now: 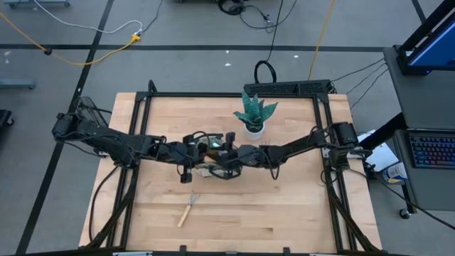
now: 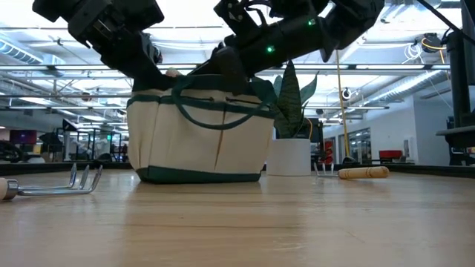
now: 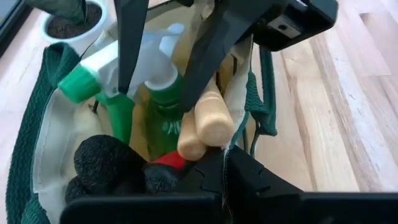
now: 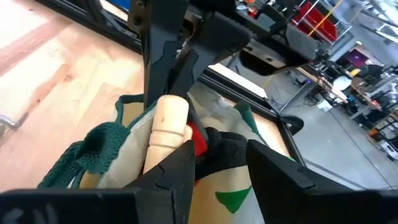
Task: Pick & Place Garden tools in Gardening bag
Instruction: Put the brown trowel into the white gardening bag, then put the top brown hand rake into the white gardening bag
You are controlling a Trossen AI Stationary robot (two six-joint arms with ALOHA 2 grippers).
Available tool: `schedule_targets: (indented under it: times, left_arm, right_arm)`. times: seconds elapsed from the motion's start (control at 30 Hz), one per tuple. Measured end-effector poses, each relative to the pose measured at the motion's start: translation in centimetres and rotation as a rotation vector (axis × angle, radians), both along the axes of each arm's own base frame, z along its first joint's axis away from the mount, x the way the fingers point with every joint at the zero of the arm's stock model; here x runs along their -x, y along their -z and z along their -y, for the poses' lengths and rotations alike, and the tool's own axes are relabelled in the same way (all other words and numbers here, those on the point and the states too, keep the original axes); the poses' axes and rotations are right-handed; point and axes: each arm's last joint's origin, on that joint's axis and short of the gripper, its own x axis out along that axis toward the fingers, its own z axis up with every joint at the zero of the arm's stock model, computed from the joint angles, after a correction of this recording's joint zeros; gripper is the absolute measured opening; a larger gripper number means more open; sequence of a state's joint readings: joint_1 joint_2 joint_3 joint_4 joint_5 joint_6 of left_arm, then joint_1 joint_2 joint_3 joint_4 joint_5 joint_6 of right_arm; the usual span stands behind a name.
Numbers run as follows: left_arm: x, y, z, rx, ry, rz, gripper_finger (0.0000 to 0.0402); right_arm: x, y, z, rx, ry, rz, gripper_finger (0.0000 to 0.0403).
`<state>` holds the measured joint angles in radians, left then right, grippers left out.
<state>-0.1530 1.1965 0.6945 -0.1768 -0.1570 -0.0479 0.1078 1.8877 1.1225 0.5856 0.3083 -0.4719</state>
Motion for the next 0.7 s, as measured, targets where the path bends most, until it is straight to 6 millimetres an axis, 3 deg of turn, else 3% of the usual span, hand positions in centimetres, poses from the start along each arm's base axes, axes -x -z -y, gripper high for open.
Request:
schedule_targets:
  times: [0.47,0.7]
  left_arm:
    - [-0.1,-0.2,0.5,-0.028,0.044,0.030,0.0016]
    - [0.2,0.1,0.6,0.006,0.018,-0.022,0.0006]
  right_arm:
    - [0.3,0.6,0.3,0.086,0.088,-0.074,0.0137]
    - [1.2,-1.9,-0.8,0.017,0.076,-0.015,0.0147]
